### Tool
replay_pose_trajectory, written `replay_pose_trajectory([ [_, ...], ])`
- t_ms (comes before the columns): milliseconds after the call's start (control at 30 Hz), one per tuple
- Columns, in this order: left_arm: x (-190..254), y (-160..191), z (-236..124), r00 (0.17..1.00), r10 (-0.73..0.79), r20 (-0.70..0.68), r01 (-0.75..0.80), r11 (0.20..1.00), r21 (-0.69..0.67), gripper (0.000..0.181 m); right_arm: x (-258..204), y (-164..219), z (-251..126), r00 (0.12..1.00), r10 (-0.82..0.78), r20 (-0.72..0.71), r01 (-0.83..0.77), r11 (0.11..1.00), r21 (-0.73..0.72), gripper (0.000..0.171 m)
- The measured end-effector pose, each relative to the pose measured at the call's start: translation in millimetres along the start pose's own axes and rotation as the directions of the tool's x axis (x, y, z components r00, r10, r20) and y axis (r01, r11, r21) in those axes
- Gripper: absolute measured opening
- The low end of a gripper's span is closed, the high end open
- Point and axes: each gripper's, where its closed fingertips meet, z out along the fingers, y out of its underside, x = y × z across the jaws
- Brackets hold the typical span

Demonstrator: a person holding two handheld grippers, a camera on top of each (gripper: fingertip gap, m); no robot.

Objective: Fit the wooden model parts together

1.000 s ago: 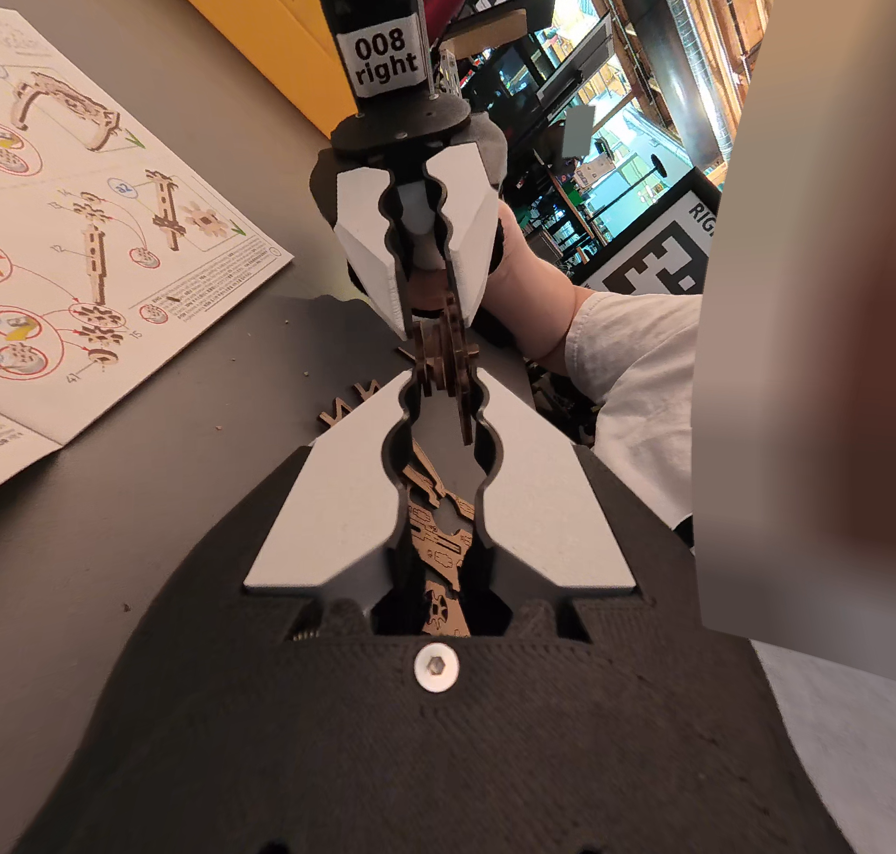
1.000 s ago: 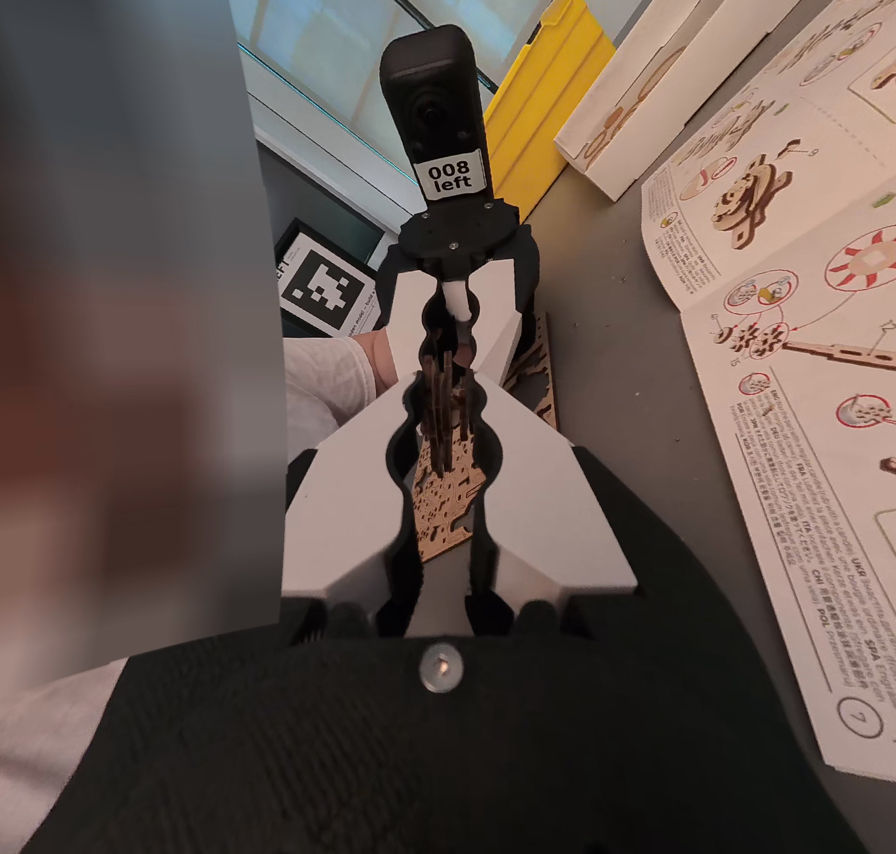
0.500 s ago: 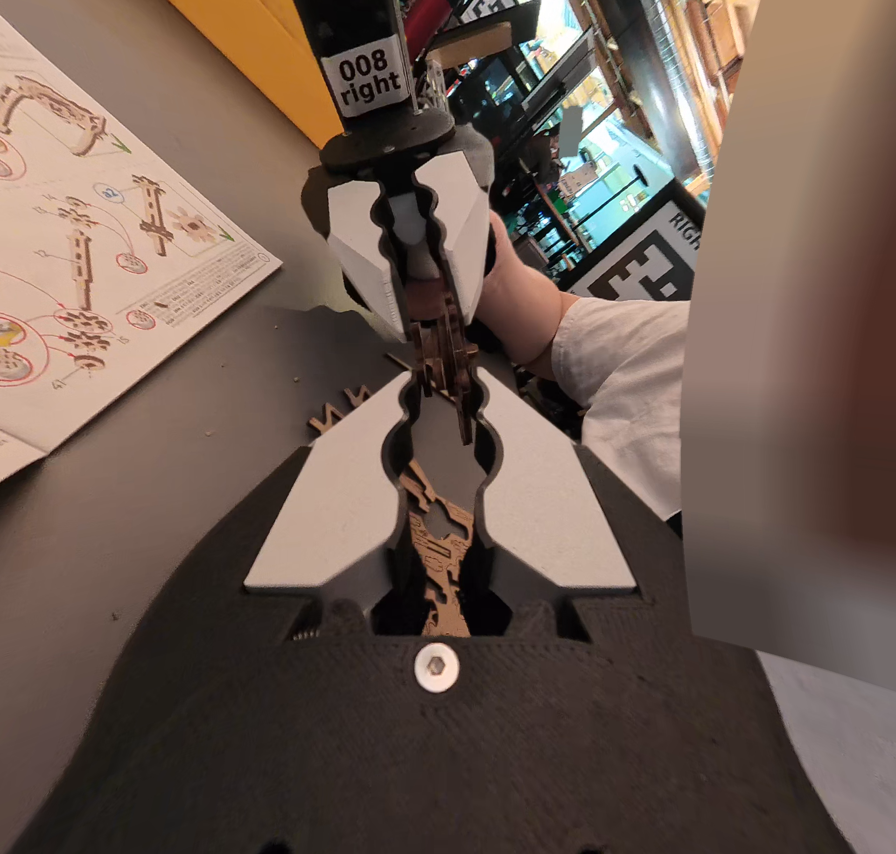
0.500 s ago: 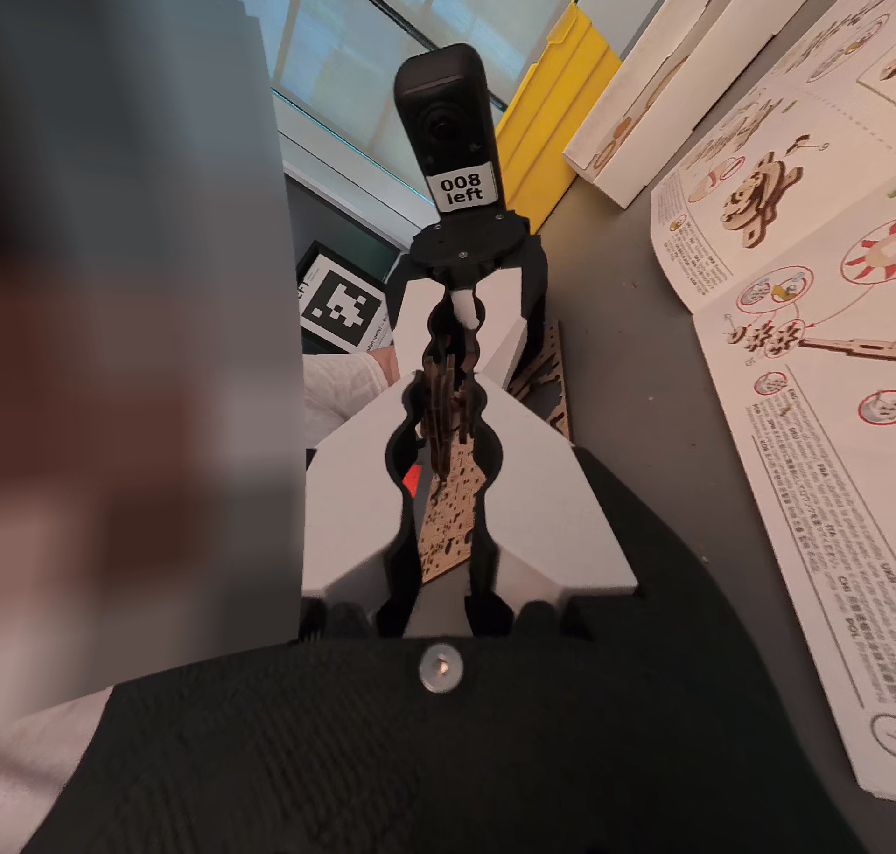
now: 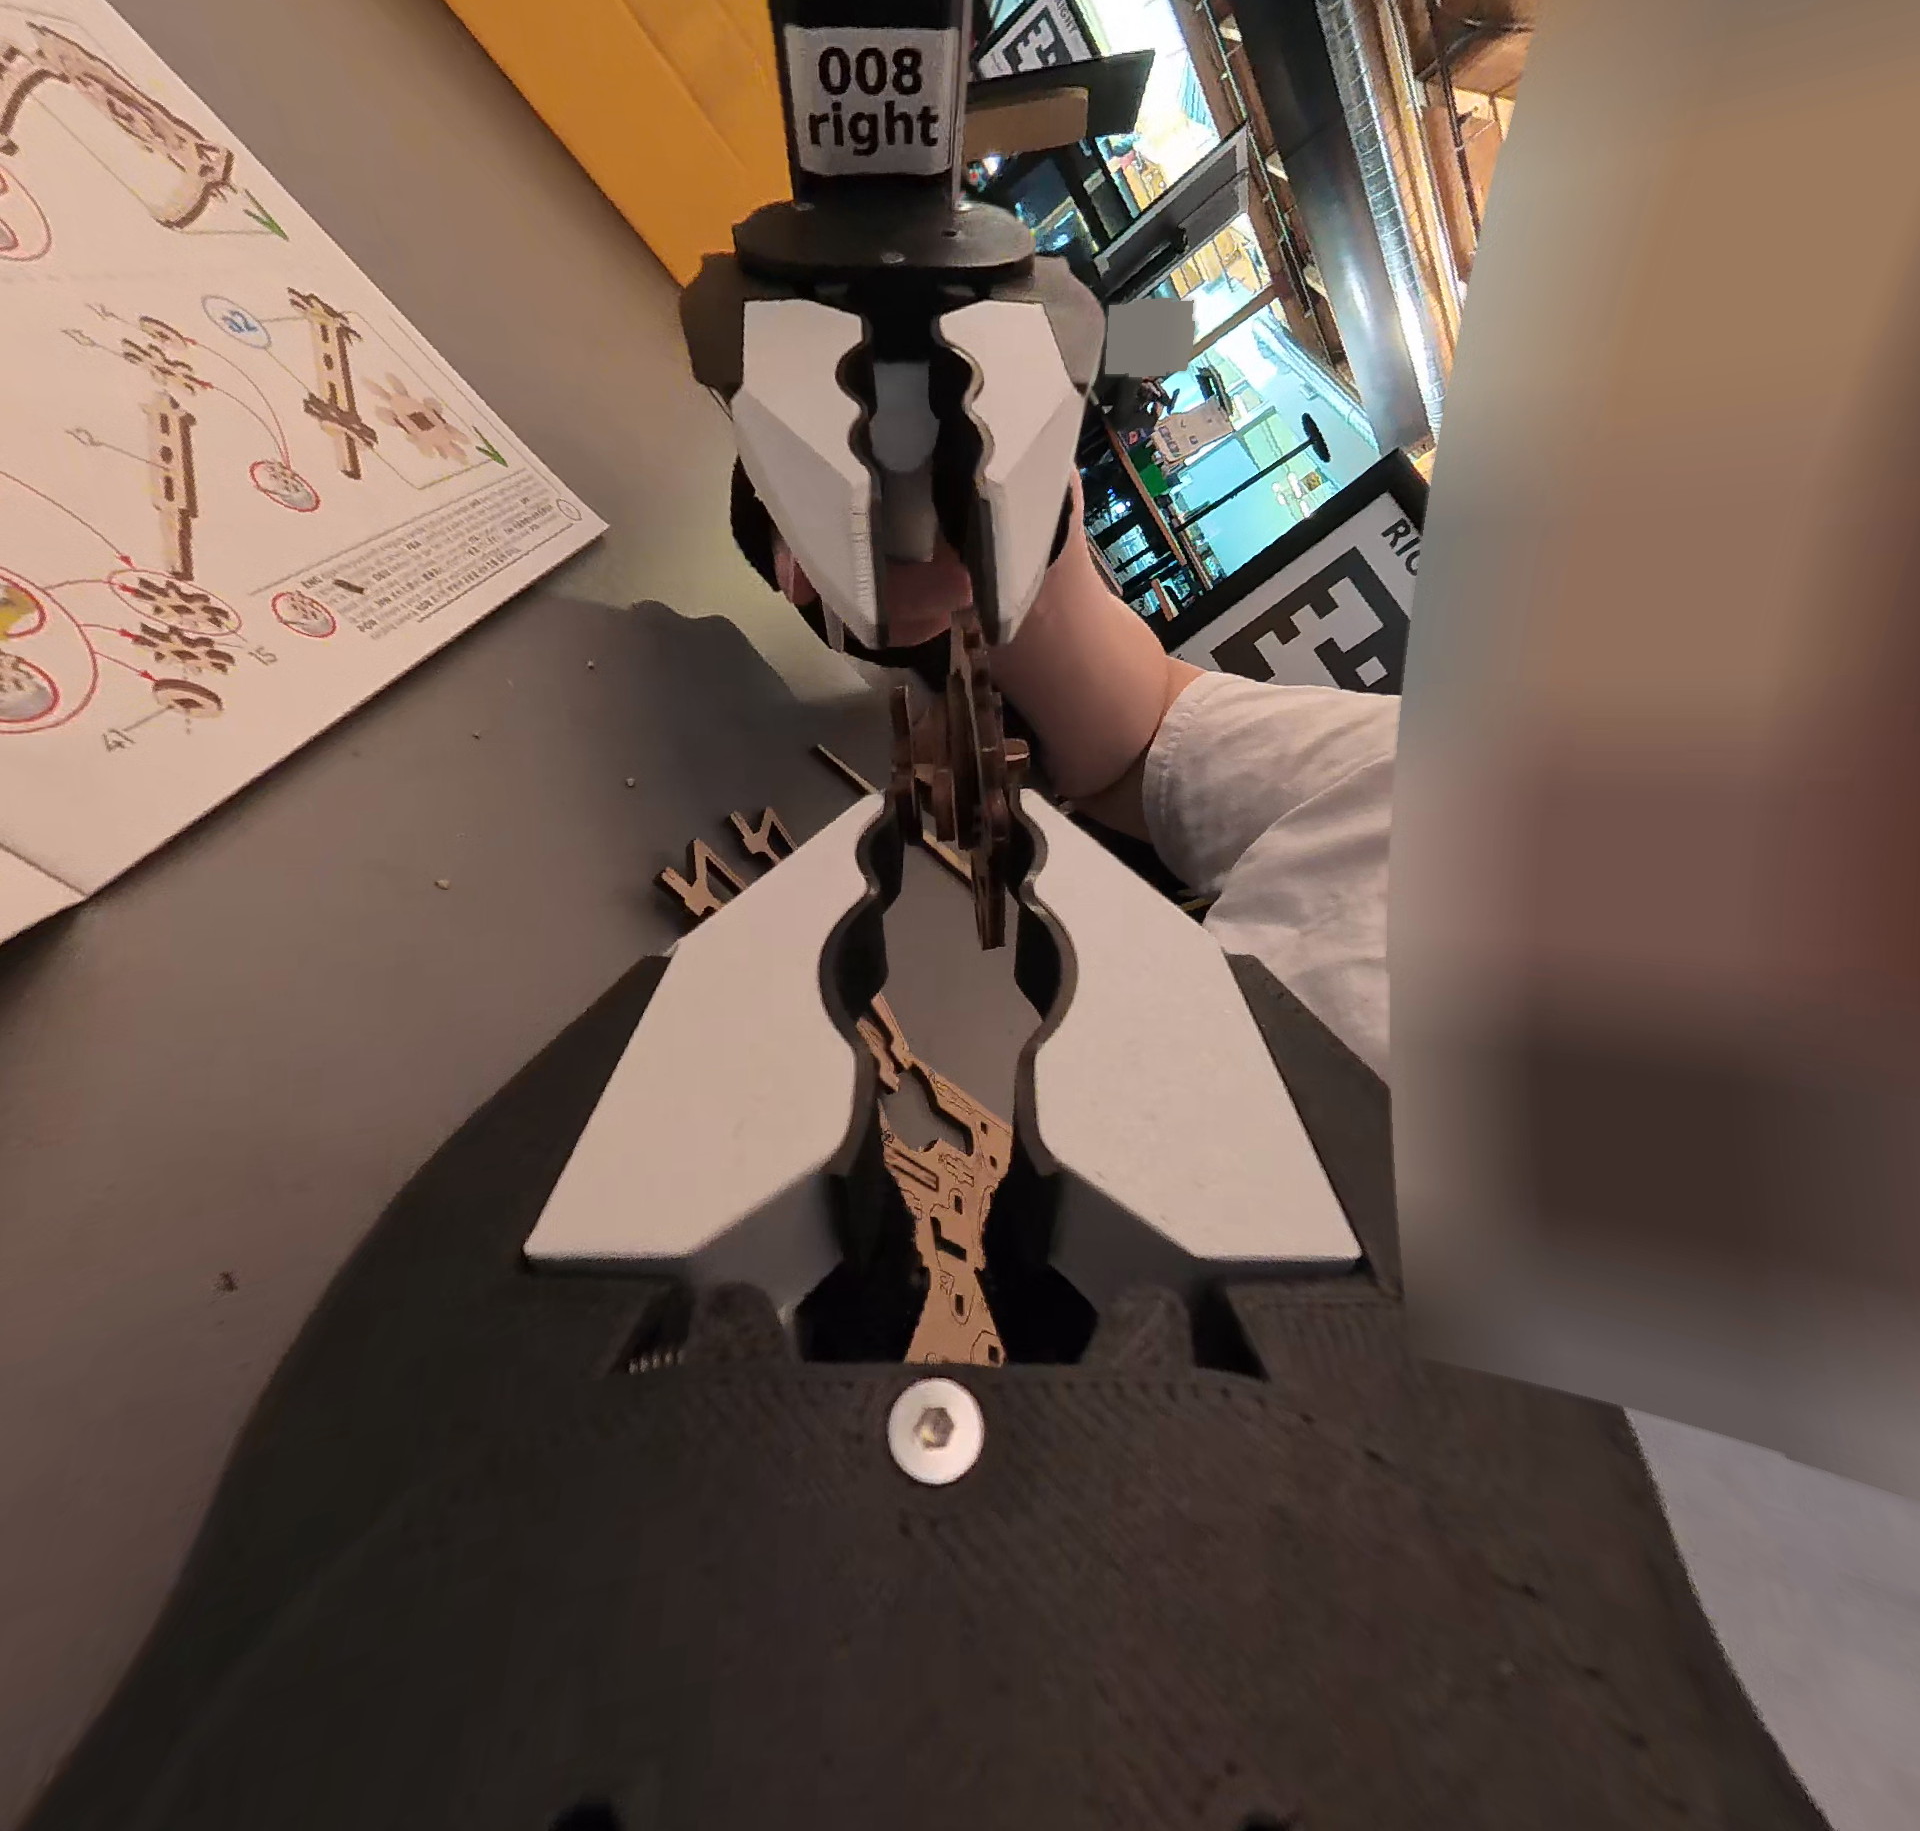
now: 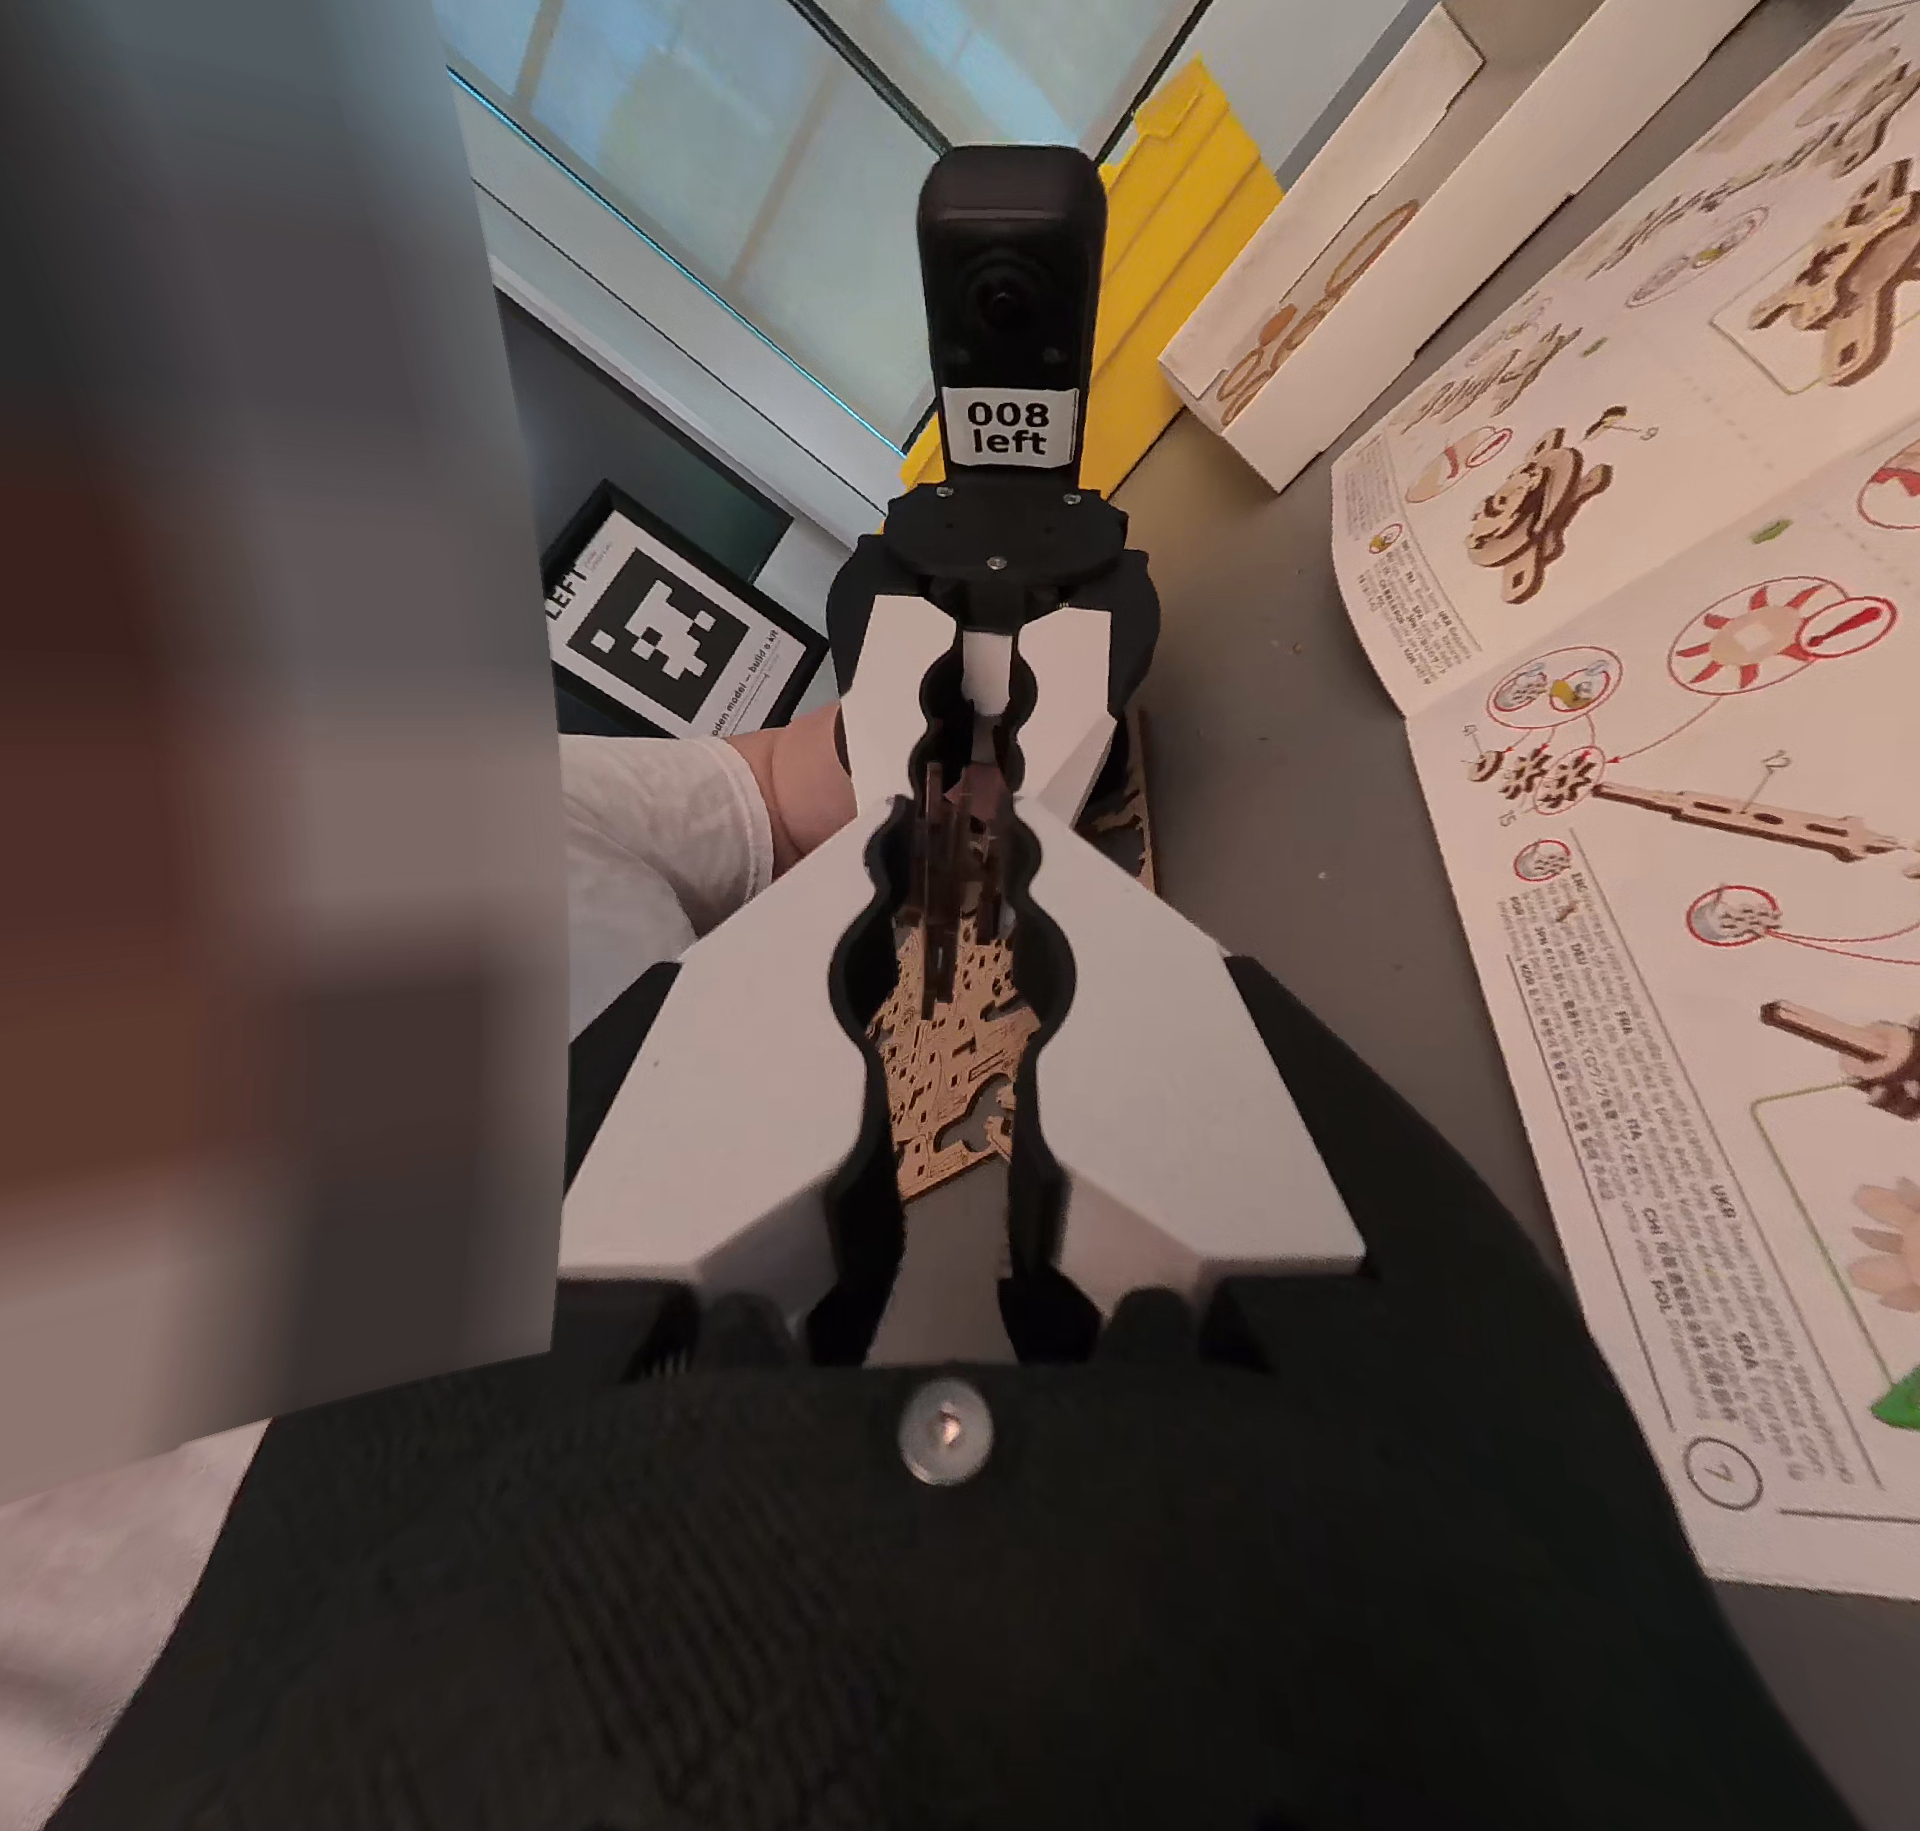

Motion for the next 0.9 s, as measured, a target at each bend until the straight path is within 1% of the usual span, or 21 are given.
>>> replay_pose_trajectory([
  [100,-1.2,0.8,0.3,1.0,-0.004,0.005,0.004,1.0,-0.003,0.017,-3.2,0.9,1.3,1.0,0.005,0.022,-0.005,1.0,-0.002,0.001],
  [267,-2.3,-1.9,-0.5,1.0,0.004,0.016,-0.004,1.0,0.011,0.017,-3.9,-2.3,1.8,1.0,-0.001,0.007,0.001,1.0,0.028,0.0],
  [500,-6.5,-2.2,0.2,0.996,0.054,0.07,-0.054,0.999,0.003,0.017,-0.4,-3.6,2.8,1.0,0.019,-0.019,-0.018,0.998,0.055,0.0],
  [633,-5.1,-4.2,0.2,0.998,0.04,0.056,-0.041,0.999,0.019,0.017,-1.2,-5.6,2.5,1.0,0.012,-0.018,-0.01,0.998,0.068,0.001],
  [733,0.5,-5.6,0.8,0.996,0.076,0.045,-0.077,0.997,0.02,0.017,-6.3,-6.4,1.6,1.0,0.021,0.021,-0.022,0.997,0.072,0.0],
  [900,2.1,-6.0,0.2,0.996,0.084,0.043,-0.085,0.996,0.021,0.017,-7.2,-6.8,2.0,1.0,-0.003,0.016,0.002,0.997,0.072,0.001],
])
